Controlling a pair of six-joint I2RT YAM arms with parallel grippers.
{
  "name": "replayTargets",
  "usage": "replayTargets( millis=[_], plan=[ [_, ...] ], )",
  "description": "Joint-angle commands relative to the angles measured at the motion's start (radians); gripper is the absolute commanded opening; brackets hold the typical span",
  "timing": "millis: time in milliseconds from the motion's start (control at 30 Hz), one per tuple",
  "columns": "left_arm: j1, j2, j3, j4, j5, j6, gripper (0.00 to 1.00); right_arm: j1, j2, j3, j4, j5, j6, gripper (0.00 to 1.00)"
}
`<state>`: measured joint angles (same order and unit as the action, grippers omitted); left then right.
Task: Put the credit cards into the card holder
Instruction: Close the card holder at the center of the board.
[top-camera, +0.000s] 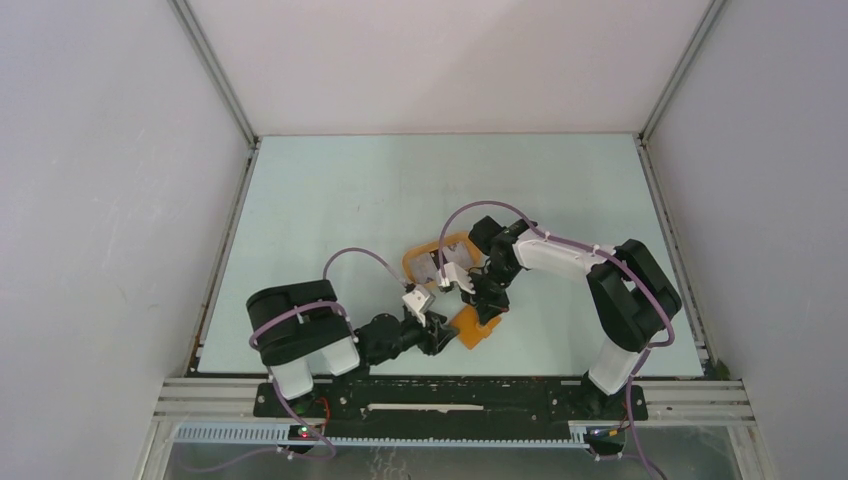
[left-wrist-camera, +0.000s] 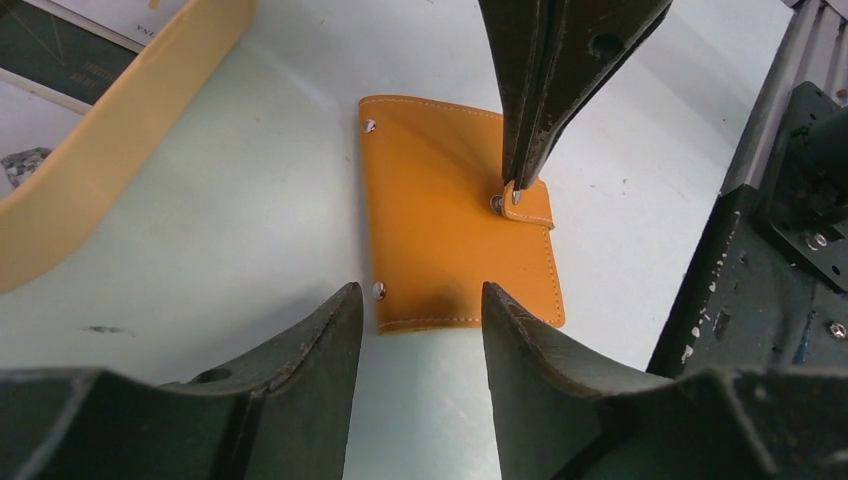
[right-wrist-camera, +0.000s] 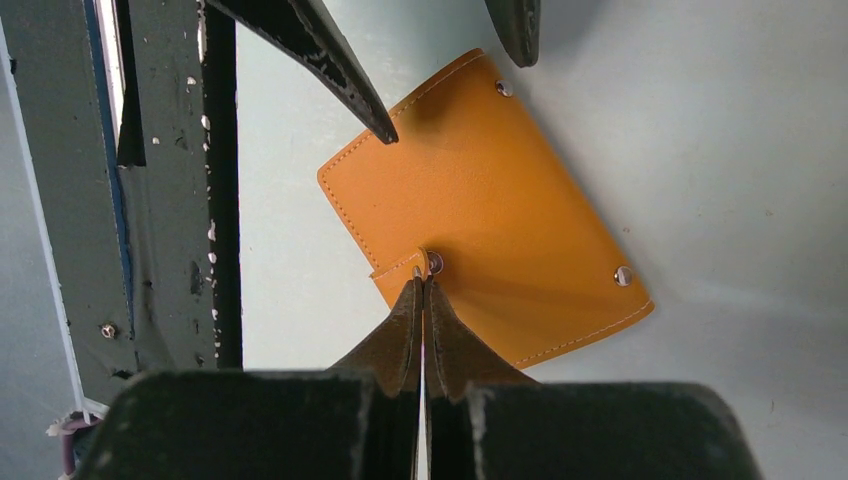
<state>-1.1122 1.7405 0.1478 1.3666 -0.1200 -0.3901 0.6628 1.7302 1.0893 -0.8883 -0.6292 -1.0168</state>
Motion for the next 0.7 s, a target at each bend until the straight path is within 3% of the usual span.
replayTargets(
  millis=[0,667],
  plan=[
    [-0.001,0.041,0.050,0.029,0.009,0.031,0.52,0.003,0.005,0.031,0.023,0.014,0.034,0.00],
    [-0.016,0.106,0.061,0.030,0.005,0.024,0.47,0.023,0.014,0.051,-0.011,-0.033,0.024,0.00]
  ],
)
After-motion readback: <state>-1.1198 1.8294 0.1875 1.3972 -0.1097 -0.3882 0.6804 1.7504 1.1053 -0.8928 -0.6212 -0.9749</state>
